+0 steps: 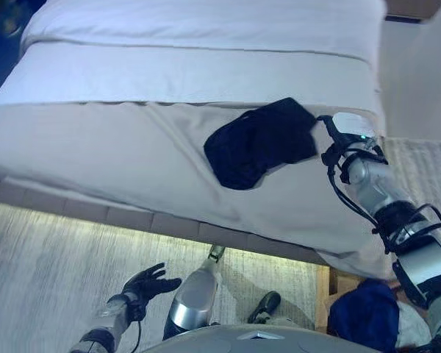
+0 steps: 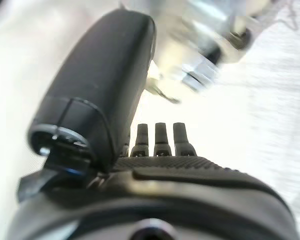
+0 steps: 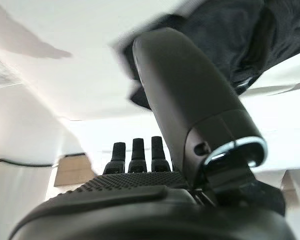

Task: Pick up the clothes from the bed and place them into the basket

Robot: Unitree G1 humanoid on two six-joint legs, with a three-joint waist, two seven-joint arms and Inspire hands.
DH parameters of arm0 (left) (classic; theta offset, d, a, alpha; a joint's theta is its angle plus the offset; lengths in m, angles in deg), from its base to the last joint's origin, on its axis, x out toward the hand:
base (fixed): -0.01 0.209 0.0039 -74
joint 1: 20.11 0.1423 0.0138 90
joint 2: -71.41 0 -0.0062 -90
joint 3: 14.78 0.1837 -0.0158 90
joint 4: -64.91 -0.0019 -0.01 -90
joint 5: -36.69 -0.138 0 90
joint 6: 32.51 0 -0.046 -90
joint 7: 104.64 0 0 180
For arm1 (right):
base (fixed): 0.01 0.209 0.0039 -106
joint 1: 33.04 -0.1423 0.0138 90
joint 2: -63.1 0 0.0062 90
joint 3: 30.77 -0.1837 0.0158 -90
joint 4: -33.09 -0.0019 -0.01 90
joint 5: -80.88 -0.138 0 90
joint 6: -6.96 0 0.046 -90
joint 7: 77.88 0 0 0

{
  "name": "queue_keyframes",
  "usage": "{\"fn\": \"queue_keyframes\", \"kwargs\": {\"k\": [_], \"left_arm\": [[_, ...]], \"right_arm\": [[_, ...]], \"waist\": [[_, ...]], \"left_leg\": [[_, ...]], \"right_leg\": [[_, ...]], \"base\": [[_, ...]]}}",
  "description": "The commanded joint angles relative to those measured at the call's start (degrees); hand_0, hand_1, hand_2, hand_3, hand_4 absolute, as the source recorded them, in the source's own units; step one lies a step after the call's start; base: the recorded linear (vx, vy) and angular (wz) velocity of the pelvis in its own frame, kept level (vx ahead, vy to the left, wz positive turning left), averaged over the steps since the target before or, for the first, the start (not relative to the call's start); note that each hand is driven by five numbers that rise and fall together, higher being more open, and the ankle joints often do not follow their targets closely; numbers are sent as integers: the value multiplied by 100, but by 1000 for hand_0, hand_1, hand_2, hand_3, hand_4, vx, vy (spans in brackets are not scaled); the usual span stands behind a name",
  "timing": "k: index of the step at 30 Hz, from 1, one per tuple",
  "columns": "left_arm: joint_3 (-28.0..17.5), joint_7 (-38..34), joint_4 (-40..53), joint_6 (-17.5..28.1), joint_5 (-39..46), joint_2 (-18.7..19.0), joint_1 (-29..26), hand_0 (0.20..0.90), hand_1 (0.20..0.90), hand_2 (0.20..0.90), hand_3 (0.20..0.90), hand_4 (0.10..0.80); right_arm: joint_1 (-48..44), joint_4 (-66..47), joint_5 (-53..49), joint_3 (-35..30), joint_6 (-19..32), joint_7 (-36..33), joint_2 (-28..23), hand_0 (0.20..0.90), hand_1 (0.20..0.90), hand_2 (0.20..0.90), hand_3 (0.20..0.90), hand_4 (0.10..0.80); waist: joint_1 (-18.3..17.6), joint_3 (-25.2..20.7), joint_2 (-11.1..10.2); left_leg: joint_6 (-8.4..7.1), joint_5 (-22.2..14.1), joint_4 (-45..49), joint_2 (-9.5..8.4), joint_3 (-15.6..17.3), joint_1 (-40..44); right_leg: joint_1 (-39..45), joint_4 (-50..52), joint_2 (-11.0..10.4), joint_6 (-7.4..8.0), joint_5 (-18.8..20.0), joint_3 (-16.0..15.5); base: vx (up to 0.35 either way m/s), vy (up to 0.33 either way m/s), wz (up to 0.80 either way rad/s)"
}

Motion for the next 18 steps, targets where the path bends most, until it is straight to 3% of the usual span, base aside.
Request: {"fn": "queue_keyframes", "kwargs": {"k": [1, 11, 18], "left_arm": [[278, 176, 30, 316, 99, 234, 118, 900, 900, 900, 900, 800], [247, 484, -81, 561, 122, 229, -4, 900, 900, 900, 900, 800], [205, 573, 3, 572, 182, 280, -51, 900, 900, 900, 900, 800]], "right_arm": [[-813, 129, 4, 302, -214, -335, -136, 900, 900, 900, 900, 800], [-1265, 2007, 374, 550, -553, 148, 199, 900, 900, 900, 900, 800], [-1518, 2331, -7, 617, -561, 588, 311, 900, 900, 900, 900, 800]], "waist": [[306, 7, 40], [915, 179, 283], [1077, 359, 336]], "left_leg": [[211, -863, 317, -238, -107, 168], [146, -629, 467, -323, -463, -437], [113, -519, 527, -327, -540, -719]], "right_leg": [[-482, 1567, -147, -568, -869, -129], [-544, 2010, -393, -596, -1148, -600], [-668, 2090, -423, -550, -1180, -638]], "base": [[95, 124, 61], [60, 52, 27], [4, -3, 8]]}}
